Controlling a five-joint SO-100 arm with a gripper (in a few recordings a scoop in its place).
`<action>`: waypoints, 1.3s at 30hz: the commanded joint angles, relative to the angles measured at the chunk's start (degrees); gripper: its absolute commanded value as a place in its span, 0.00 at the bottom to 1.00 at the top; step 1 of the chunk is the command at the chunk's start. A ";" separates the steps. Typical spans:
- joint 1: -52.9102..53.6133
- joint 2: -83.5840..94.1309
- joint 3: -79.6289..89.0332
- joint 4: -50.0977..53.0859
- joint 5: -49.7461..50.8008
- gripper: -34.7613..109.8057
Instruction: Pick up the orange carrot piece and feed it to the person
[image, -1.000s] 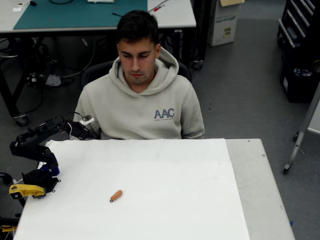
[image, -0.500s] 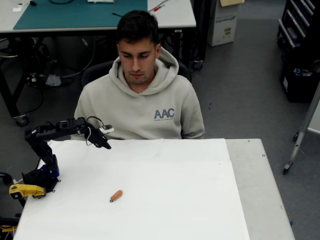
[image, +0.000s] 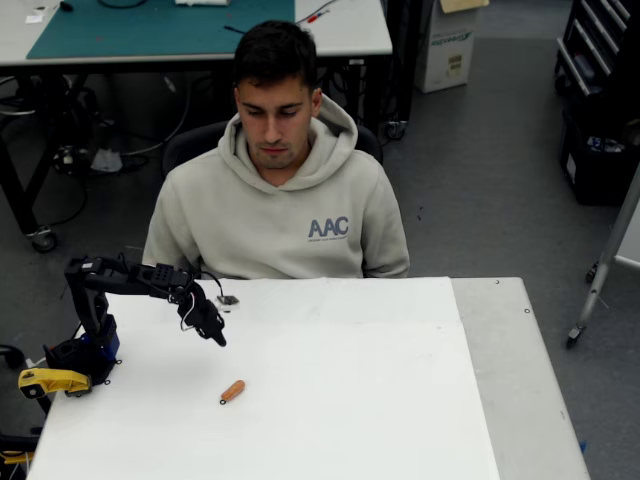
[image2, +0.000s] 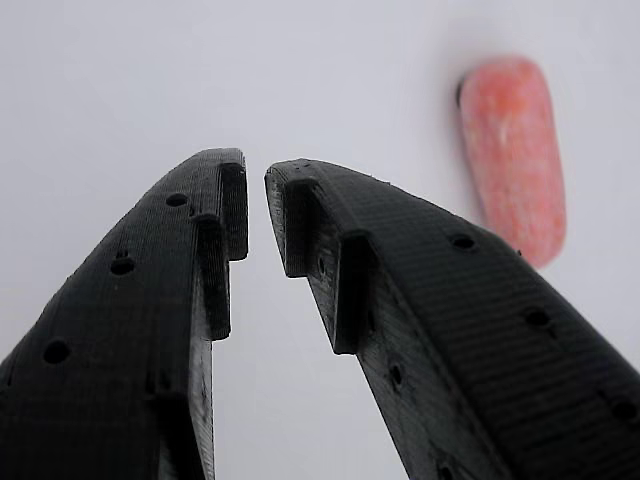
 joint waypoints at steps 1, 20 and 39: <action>3.16 0.26 -3.69 0.26 -3.87 0.23; 13.36 -2.81 -3.96 -0.44 -15.82 0.23; 12.92 -10.02 -11.16 -0.44 -15.29 0.23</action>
